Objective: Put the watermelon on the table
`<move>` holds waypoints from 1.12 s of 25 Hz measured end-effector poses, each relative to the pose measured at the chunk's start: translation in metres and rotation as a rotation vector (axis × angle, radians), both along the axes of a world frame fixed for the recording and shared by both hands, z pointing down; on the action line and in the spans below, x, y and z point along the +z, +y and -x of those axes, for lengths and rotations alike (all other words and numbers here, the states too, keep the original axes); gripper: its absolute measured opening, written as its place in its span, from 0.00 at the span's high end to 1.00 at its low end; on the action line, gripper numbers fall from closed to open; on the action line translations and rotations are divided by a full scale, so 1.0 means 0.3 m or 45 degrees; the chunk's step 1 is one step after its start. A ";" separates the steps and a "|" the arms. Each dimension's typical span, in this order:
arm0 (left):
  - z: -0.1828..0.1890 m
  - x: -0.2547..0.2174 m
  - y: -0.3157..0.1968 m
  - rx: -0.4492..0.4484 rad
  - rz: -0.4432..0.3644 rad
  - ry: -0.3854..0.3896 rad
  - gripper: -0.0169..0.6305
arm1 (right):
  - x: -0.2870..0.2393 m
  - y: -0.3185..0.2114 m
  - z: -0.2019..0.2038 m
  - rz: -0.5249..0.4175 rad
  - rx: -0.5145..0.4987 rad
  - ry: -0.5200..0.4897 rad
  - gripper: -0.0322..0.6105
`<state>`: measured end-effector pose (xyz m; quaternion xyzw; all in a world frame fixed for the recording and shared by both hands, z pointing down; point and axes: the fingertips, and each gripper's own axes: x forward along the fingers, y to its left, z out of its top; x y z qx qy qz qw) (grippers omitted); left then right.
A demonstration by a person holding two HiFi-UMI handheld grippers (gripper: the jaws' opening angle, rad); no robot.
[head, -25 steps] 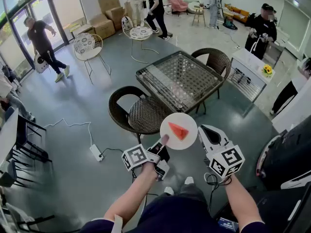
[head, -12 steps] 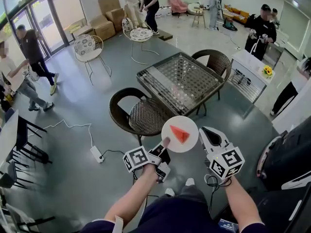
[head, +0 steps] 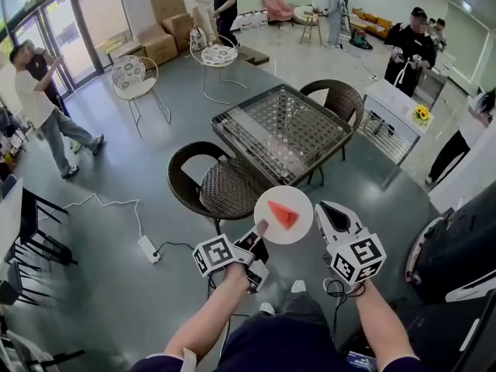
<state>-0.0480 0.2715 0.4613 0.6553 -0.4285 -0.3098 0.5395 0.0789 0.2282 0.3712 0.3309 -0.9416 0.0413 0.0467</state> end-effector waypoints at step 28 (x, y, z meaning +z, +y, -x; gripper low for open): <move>-0.025 0.091 -0.565 -0.011 0.058 0.011 0.95 | 0.083 -0.633 0.006 0.048 -0.010 -0.034 0.95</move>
